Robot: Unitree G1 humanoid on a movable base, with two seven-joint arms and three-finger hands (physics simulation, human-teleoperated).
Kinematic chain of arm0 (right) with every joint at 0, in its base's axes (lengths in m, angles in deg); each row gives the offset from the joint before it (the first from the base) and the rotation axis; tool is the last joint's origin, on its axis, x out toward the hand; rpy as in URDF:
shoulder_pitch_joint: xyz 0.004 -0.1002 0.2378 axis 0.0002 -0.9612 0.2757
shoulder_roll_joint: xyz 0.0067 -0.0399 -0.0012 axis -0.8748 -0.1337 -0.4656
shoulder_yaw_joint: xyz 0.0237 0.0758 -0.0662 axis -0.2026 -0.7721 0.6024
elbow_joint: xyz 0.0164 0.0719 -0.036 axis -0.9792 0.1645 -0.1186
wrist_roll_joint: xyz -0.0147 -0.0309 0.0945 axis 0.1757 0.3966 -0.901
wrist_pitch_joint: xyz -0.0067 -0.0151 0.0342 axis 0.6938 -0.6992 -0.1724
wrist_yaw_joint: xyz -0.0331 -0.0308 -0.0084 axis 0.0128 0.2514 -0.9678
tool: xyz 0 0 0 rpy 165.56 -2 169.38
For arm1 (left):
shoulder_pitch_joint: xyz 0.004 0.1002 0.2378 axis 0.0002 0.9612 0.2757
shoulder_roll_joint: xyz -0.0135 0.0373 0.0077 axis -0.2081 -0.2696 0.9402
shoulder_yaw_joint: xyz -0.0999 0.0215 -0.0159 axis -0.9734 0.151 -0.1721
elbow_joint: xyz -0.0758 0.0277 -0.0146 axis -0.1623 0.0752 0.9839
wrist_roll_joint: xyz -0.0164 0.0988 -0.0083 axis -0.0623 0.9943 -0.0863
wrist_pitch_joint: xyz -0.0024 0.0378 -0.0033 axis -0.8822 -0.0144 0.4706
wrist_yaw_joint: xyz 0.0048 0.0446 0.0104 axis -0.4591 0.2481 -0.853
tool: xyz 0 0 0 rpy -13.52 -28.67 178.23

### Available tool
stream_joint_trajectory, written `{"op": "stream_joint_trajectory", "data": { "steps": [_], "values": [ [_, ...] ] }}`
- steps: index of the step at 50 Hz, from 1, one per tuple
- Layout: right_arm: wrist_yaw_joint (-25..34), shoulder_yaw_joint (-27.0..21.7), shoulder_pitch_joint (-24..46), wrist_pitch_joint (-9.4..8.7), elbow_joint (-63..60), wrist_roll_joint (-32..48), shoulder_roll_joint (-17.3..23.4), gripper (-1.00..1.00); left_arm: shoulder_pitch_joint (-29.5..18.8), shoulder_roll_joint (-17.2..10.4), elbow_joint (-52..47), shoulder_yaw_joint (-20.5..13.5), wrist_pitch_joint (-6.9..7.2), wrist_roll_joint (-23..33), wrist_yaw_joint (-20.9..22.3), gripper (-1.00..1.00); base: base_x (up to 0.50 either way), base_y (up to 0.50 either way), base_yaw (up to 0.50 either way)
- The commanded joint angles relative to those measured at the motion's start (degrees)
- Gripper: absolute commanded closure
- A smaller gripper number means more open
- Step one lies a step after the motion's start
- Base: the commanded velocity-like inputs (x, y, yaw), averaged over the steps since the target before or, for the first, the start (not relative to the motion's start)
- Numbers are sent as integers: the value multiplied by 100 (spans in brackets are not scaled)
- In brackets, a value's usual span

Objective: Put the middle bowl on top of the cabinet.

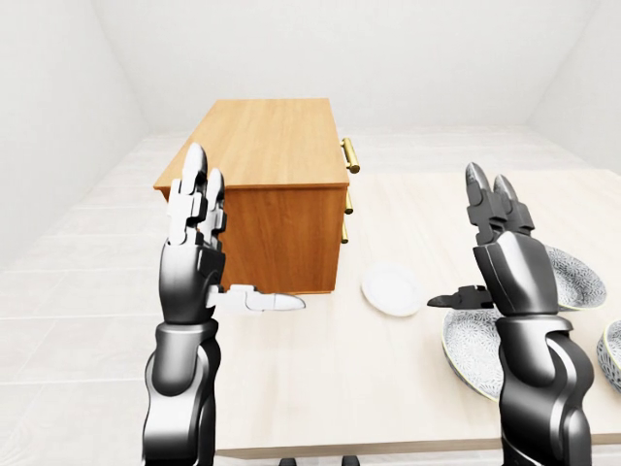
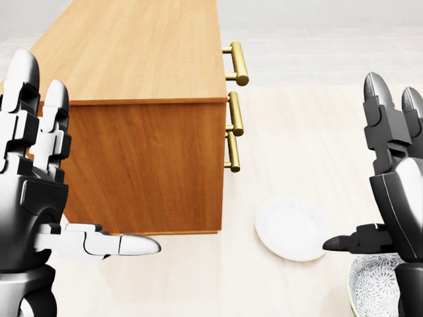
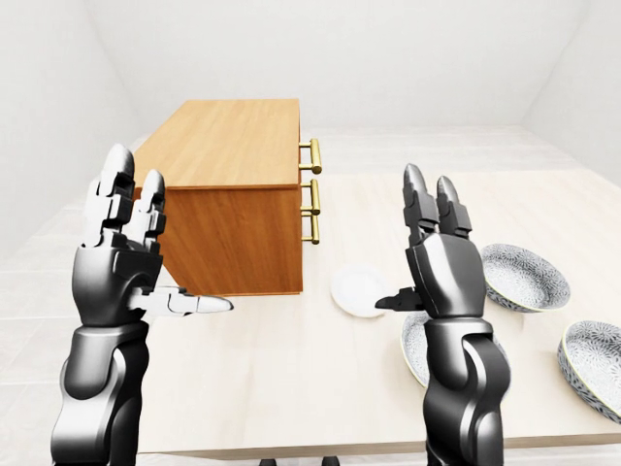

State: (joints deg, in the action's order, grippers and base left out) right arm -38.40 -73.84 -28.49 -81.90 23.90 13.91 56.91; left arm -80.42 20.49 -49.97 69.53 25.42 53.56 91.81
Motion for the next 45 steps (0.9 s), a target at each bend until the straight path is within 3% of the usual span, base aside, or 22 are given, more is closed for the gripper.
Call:
{"op": "stream_joint_trajectory", "data": {
  "steps": [1, 6, 15, 26, 45],
  "values": [
    [84, -96, 23, 0, 69, 621, 80, -100, 53, 7, 19, -1, 0, 16, -7, -100, 0, 0, 0],
    [228, -114, 64, 0, -57, 915, 86, -100, 63, 1, 5, -31, 0, -4, 4, -100, 0, 0, 0],
    [1205, -45, 333, 0, -541, 1537, 188, -100, 102, 19, -25, 16, 0, -36, 19, -100, 0, 0, 0],
    [1781, -109, 716, 0, -777, 2100, 286, -100, 119, 27, -59, 35, 0, -46, -3, -100, 0, 0, 0],
    [2081, -206, 854, 0, -704, 2345, 370, -100, 51, 18, -81, 53, 0, -111, 10, -100, 0, 0, 0]
  ]
}}
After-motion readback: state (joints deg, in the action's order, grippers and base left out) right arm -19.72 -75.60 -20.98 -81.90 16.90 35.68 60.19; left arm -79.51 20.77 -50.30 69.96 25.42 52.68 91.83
